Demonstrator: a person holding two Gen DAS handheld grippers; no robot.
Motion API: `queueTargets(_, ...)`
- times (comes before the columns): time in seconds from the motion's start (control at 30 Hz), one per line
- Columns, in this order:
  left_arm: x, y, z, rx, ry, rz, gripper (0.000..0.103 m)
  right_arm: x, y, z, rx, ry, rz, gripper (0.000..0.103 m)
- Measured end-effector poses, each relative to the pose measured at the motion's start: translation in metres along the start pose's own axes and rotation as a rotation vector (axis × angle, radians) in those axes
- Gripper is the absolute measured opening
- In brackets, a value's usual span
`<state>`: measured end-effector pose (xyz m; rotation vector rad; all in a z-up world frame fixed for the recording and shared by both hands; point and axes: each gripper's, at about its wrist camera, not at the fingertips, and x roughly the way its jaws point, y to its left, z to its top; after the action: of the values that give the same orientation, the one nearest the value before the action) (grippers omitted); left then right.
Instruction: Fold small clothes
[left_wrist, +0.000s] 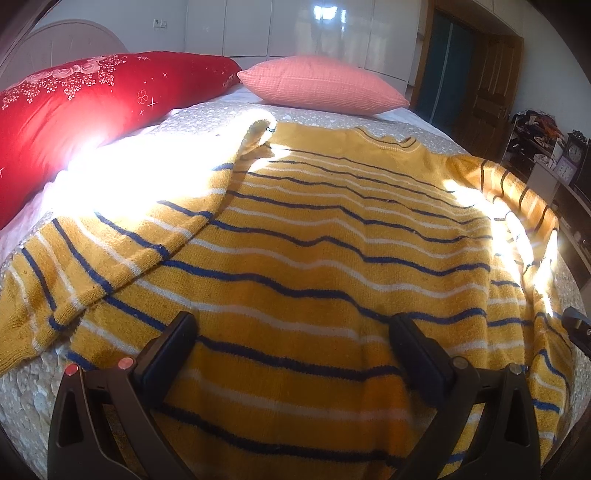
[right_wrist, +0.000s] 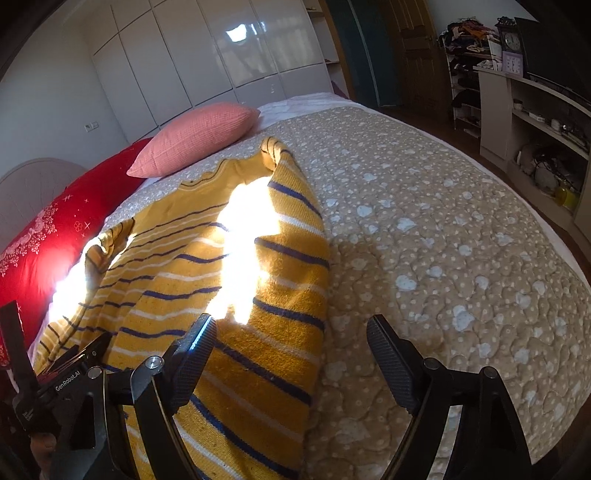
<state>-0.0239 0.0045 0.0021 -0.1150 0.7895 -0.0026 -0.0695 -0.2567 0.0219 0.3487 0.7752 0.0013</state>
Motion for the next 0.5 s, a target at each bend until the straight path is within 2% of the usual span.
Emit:
queueTargets(0.13,0.0,0.0,0.0,-0.003,-0.001,-0.006,0.103,0.018,0.018,0.001,-0.049,0.032,0.005,0.087)
queueTargets(0.17,0.0,0.0,0.0,-0.004,-0.002,-0.008,0.103,0.021,0.022,0.003,-0.062,0.035,-0.006,0.084)
queueTargets(0.2,0.0,0.0,0.0,-0.004,-0.002,-0.009,0.103,0.023,0.025,0.004,-0.074,0.036,-0.014,0.065)
queueTargets(0.23,0.0,0.001,0.0,-0.005,-0.002,-0.014,0.103,0.024,0.028,0.007,-0.091,0.042,-0.034,0.052)
queueTargets(0.27,-0.001,0.002,0.0,-0.006,-0.001,-0.023,0.103,0.024,0.029,0.011,-0.105,0.045,-0.05,0.035)
queueTargets(0.3,-0.004,0.003,0.0,-0.012,-0.002,-0.038,0.103,0.021,0.026,0.015,-0.102,0.044,-0.028,0.027)
queueTargets(0.33,-0.008,0.005,0.001,-0.018,-0.005,-0.052,0.103,0.018,0.021,0.02,-0.092,0.043,-0.019,0.024)
queueTargets(0.37,-0.014,0.007,0.004,-0.025,-0.011,-0.068,0.103,0.015,0.016,0.026,-0.089,0.038,-0.047,0.022)
queueTargets(0.5,-0.04,0.014,0.029,-0.086,-0.066,-0.115,0.103,-0.001,-0.023,0.048,-0.056,-0.013,-0.202,0.022)
